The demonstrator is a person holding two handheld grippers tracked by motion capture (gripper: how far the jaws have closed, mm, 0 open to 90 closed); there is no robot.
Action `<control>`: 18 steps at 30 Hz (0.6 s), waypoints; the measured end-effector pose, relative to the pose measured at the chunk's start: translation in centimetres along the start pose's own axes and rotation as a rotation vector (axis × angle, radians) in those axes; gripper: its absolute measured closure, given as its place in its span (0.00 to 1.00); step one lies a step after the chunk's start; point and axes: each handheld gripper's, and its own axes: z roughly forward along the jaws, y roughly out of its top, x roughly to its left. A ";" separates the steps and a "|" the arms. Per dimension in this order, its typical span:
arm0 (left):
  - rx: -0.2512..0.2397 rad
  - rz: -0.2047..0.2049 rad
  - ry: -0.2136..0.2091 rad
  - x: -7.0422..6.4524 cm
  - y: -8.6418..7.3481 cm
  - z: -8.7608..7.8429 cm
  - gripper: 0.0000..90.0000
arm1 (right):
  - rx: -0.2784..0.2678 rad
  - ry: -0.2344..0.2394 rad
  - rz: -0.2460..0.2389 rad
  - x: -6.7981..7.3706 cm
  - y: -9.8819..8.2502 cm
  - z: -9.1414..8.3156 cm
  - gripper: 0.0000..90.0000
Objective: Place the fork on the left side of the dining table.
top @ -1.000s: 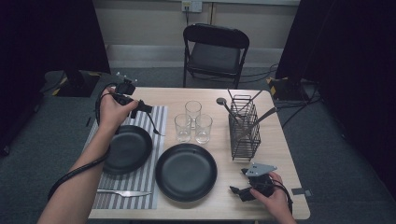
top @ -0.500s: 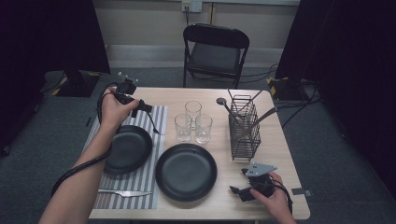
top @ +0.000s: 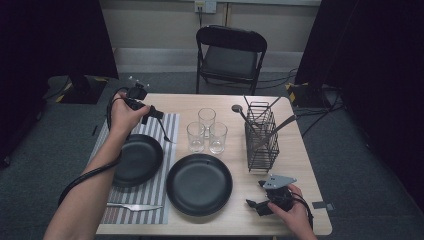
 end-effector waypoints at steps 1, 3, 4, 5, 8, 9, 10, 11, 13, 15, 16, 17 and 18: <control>0.000 0.000 0.000 0.0 0.0 0.0 0.86 | 0.000 0.000 0.000 0.0 0.0 0.0 0.16; 0.002 -0.002 -0.003 0.0 0.1 0.1 0.86 | 0.000 0.000 0.000 0.0 0.0 0.0 0.16; 0.002 0.003 0.006 0.0 0.1 0.1 0.87 | 0.000 0.000 -0.001 0.0 0.0 0.0 0.16; 0.006 0.006 0.003 0.1 0.2 0.2 0.86 | 0.000 0.000 0.000 0.0 0.0 0.0 0.16; 0.005 0.000 0.007 0.3 0.2 0.3 0.86 | 0.000 0.000 0.000 0.0 0.0 0.0 0.16; 0.003 -0.008 0.010 0.4 0.2 0.4 0.87 | -0.001 -0.001 0.001 0.0 0.0 0.0 0.16; 0.004 -0.005 0.014 0.5 0.2 0.4 0.87 | 0.000 -0.001 0.001 0.0 0.0 0.0 0.16; 0.004 -0.005 0.014 0.5 0.2 0.4 0.86 | 0.000 -0.001 0.001 0.0 0.0 0.0 0.16; 0.010 -0.007 0.020 0.9 0.3 0.6 0.86 | 0.000 -0.001 0.001 0.0 0.0 0.0 0.16; 0.010 -0.013 0.022 1.1 0.2 0.8 0.86 | 0.000 -0.001 0.001 0.0 0.0 0.0 0.16; 0.010 -0.013 0.022 1.1 0.2 0.8 0.86 | 0.000 -0.001 0.001 0.0 0.0 0.0 0.16; 0.013 -0.020 0.020 1.3 0.2 0.9 0.86 | -0.001 -0.001 0.001 0.0 0.0 0.0 0.16; 0.009 -0.018 0.030 1.5 0.1 0.9 0.86 | 0.000 -0.001 0.001 0.0 0.0 0.0 0.16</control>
